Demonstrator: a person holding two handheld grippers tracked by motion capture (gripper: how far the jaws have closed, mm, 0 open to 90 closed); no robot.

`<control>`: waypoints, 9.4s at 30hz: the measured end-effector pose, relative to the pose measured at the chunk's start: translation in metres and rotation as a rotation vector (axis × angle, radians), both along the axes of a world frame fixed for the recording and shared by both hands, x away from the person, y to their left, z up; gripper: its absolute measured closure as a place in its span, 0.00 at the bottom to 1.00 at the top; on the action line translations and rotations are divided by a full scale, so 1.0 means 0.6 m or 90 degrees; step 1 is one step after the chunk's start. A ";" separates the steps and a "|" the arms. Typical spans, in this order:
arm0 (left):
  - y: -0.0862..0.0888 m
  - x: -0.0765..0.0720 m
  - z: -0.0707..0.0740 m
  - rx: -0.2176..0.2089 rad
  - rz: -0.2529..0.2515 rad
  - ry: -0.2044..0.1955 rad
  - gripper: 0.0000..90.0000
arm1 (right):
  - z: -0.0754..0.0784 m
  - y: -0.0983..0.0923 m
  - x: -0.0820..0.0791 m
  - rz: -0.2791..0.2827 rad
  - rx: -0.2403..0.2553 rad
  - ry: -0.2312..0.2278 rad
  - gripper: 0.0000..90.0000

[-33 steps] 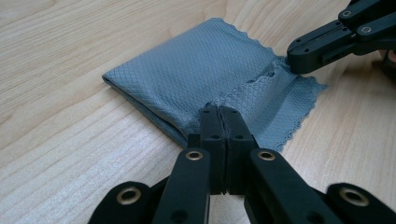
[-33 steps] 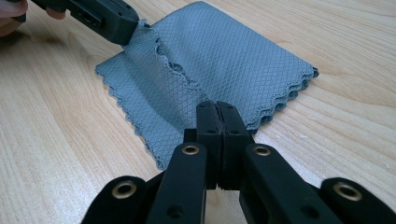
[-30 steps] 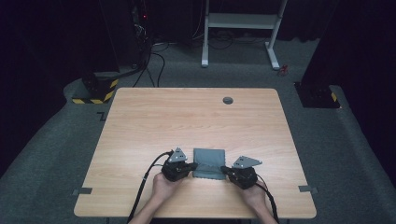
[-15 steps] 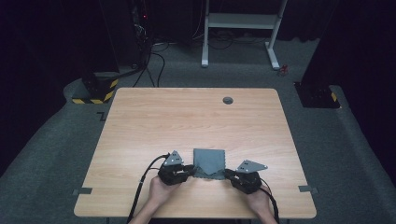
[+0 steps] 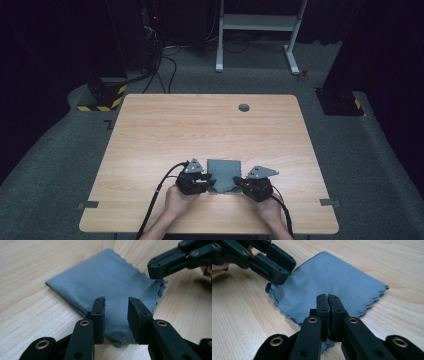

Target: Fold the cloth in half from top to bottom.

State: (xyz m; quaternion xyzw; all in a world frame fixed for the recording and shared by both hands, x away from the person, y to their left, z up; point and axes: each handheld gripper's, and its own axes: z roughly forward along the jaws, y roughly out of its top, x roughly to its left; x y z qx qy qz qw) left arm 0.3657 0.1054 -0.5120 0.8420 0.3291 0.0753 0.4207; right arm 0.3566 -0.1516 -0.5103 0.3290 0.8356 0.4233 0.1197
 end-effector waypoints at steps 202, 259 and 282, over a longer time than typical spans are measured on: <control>0.202 -0.049 0.015 -0.044 0.245 -0.078 0.45 | 0.019 -0.131 -0.004 -0.173 0.038 -0.033 0.65; 0.209 -0.031 -0.027 0.084 0.291 -0.051 0.34 | -0.020 -0.147 0.009 -0.206 -0.082 0.008 0.42; 0.209 -0.031 -0.027 0.084 0.293 -0.050 0.34 | -0.021 -0.148 0.009 -0.204 -0.081 0.008 0.42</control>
